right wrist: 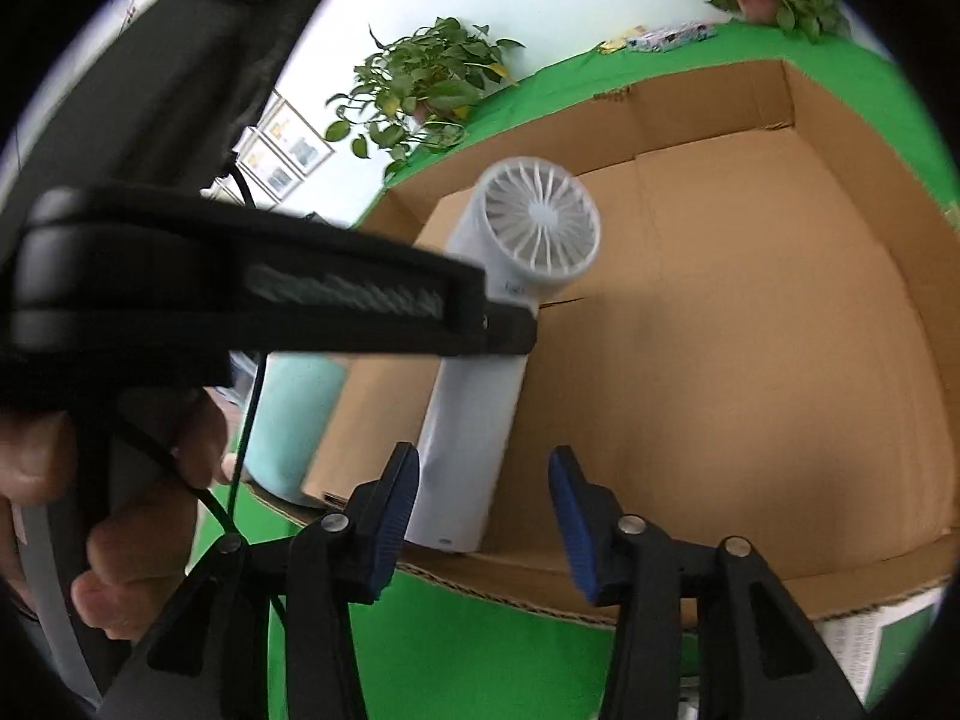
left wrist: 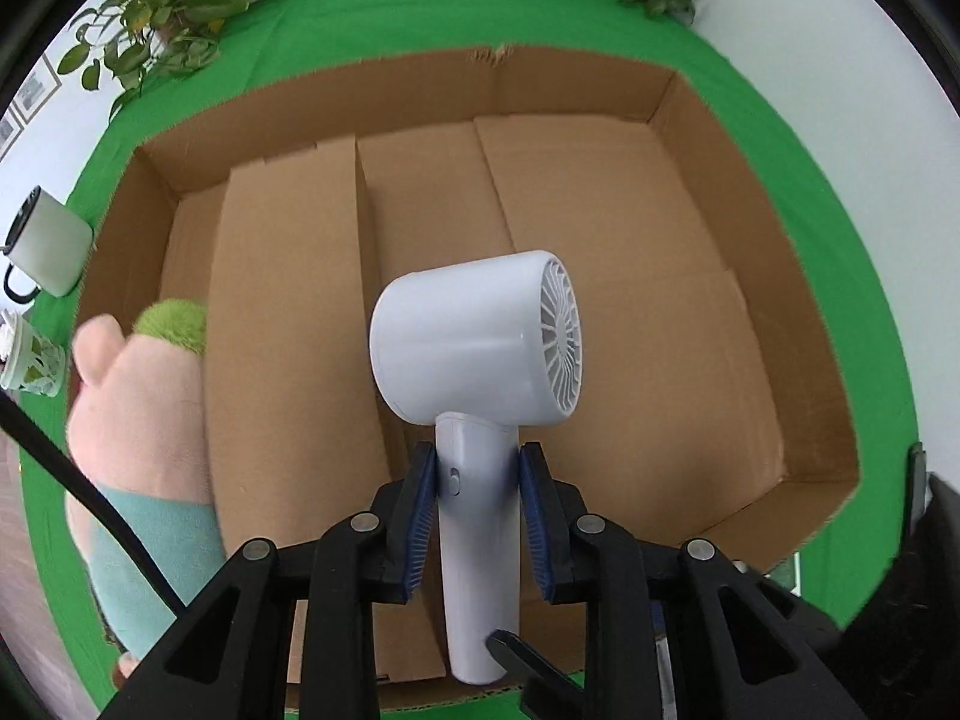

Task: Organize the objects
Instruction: 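Lift the white fan with the right gripper over the open box, then lower the fan into the box beside the long box, then open the right gripper and withdraw it from the fan, then move the right gripper toward the white phone stand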

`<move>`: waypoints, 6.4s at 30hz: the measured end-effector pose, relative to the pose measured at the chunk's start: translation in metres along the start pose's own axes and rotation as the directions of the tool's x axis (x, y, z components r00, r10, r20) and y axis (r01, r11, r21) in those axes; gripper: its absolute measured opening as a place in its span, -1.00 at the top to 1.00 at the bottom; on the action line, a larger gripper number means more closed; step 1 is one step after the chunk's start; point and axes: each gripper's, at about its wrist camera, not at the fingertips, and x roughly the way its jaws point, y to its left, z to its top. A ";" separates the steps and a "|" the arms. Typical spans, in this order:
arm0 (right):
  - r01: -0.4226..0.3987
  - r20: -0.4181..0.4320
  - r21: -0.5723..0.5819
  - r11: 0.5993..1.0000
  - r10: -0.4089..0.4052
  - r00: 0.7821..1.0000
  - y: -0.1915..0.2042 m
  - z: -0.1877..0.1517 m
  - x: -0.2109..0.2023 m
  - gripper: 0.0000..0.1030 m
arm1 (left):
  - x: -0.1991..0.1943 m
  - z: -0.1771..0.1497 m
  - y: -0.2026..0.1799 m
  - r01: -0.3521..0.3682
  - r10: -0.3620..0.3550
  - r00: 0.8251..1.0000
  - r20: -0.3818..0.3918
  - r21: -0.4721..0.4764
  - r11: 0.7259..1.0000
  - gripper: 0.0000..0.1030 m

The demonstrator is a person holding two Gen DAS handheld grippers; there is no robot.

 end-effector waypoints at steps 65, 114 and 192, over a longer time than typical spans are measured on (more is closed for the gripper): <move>0.270 -0.150 -0.171 0.948 -0.295 0.944 0.036 0.035 0.061 0.43 | -0.087 -0.159 0.148 0.048 0.015 0.955 0.298 -0.204 0.978 0.28; 0.476 0.420 -0.209 0.854 -0.361 0.833 0.077 -0.090 -0.120 -0.65 | -0.126 -0.222 0.036 -0.081 0.158 0.700 0.696 -0.142 0.987 -0.97; 0.306 -0.004 -0.340 0.890 -0.326 0.945 0.041 -0.179 -0.066 -0.64 | 0.008 -0.214 0.036 0.360 -0.350 0.888 0.300 0.021 0.933 -0.77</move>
